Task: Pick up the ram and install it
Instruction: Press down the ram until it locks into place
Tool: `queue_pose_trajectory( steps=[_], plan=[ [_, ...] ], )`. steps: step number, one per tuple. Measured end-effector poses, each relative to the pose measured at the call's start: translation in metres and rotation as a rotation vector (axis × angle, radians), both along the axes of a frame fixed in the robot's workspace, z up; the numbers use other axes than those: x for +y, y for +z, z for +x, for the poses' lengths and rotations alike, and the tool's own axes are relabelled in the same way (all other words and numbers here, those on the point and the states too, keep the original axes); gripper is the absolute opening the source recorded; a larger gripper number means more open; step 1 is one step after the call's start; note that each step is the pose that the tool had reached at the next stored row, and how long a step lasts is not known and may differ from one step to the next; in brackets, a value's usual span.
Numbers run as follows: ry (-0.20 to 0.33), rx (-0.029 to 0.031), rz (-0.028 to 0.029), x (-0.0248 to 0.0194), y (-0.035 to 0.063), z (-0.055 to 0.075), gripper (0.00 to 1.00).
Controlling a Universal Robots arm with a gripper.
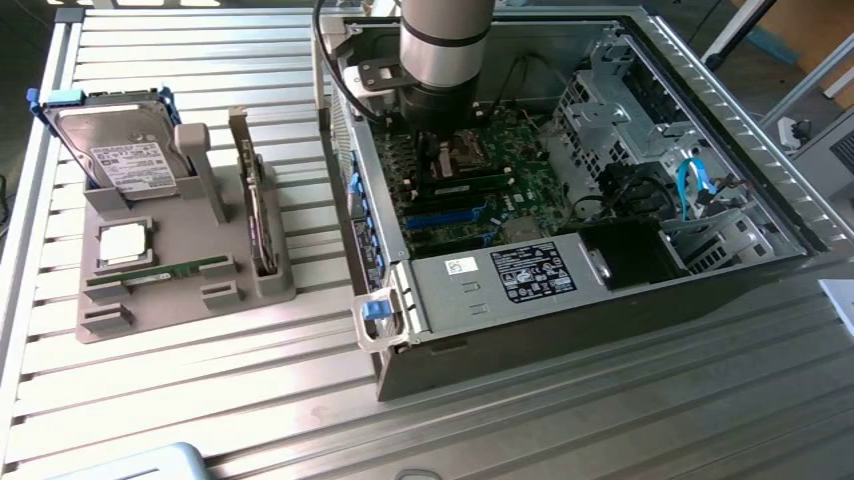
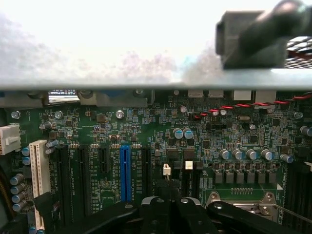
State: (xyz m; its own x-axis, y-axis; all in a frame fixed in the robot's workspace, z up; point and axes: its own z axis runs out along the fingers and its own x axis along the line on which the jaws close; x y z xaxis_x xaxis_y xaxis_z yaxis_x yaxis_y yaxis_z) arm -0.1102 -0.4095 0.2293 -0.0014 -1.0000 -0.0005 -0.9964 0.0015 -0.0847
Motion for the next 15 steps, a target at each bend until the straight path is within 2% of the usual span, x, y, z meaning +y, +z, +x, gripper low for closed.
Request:
queue_pose_trajectory(
  steps=[8,15],
  plan=[
    [0.0,-0.0008,0.0011,0.0002,0.002,0.0,0.1],
    [0.0,-0.0001,0.0002,0.0,0.0122,0.0,0.1]
  ],
)
